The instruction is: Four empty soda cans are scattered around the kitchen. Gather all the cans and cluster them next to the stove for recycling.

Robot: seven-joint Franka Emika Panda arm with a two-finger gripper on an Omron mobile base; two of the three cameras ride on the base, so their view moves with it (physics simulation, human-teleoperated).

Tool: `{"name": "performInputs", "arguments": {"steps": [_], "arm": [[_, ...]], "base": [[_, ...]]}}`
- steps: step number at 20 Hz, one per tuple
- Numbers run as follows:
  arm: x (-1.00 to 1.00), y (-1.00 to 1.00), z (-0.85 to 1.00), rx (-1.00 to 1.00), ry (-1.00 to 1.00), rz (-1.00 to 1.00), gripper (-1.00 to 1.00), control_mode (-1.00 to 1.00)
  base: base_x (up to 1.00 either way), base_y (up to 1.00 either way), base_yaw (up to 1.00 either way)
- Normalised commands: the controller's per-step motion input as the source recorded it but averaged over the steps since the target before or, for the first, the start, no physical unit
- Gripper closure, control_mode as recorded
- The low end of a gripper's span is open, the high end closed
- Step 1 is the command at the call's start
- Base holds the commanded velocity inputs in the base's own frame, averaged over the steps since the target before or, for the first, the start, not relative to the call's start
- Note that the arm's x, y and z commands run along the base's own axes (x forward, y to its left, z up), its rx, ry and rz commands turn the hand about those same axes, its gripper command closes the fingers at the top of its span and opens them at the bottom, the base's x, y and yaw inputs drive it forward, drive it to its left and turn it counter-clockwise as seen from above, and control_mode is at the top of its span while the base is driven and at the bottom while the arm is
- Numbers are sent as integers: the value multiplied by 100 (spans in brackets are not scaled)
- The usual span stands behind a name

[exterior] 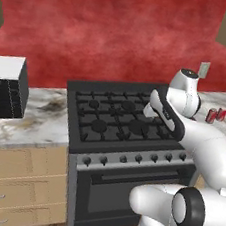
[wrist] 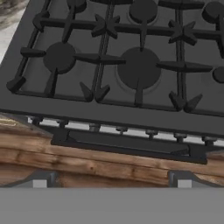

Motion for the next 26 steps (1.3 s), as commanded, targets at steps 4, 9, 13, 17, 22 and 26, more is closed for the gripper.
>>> {"name": "performInputs", "arguments": {"steps": [4,9,13,17,22,26], "arm": [[0,0,0,0,0,0,-100,100],[0,0,0,0,0,0,-100,100],[0,0,0,0,0,0,-100,100],[0,0,0,0,0,0,-100,100],[0,0,0,0,0,0,-100,100],[0,0,0,0,0,0,-100,100]], "base": [[2,61,-9],[1,62,-7],[0,63,-6],[-2,64,-2],[-6,64,0],[-6,64,-1]]}}
